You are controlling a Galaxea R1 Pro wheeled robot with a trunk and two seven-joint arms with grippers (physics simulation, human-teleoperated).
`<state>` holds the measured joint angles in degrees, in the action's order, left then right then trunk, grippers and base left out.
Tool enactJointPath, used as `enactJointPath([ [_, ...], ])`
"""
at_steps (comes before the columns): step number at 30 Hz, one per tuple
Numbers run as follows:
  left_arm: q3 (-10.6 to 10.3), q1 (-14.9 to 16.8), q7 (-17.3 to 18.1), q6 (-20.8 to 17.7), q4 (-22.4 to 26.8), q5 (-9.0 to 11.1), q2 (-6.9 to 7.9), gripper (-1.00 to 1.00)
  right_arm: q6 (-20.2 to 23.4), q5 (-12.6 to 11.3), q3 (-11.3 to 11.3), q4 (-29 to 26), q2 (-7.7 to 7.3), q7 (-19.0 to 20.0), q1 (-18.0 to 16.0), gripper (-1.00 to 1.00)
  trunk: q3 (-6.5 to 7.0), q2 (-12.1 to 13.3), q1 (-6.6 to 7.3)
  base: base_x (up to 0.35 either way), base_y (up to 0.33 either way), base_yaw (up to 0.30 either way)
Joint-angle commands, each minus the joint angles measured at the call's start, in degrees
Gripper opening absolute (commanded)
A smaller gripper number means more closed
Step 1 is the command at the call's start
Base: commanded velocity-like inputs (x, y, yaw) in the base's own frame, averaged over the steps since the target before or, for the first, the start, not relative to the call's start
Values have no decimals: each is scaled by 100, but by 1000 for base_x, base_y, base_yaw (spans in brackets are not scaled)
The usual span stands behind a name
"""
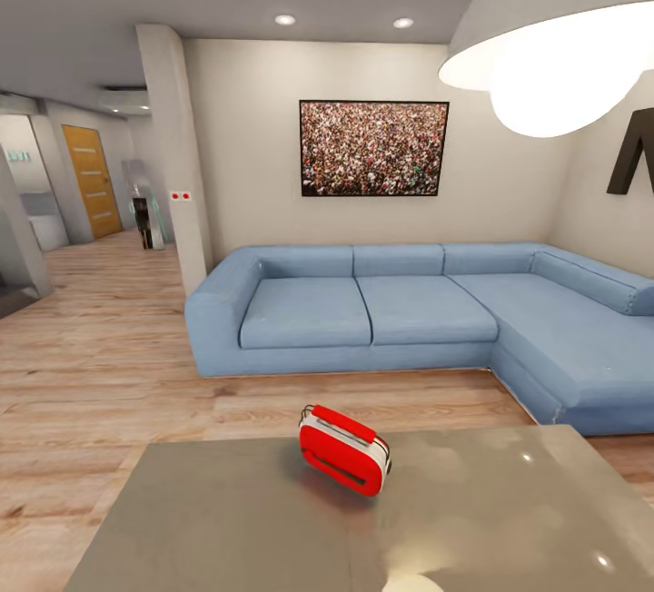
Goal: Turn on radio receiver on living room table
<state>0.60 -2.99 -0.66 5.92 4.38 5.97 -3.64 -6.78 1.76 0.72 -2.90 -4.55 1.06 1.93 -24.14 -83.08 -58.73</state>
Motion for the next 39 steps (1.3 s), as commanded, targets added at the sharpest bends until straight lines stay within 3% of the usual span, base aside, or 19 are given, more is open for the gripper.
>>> enactJointPath([
  [1,0,0,1,-1,0,0,1,100,0,0,1,0,0,5,2,100,0,0,0,0,0,0],
  [27,3,0,-1,-7,1,9,-4,100,2,-11,7,0,-7,30,0,100,0,0,0,0,0,0],
  [39,2,0,2,-12,-7,9,1,100,2,-14,7,0,-3,25,2,100,215,481,264,0,0,0],
])
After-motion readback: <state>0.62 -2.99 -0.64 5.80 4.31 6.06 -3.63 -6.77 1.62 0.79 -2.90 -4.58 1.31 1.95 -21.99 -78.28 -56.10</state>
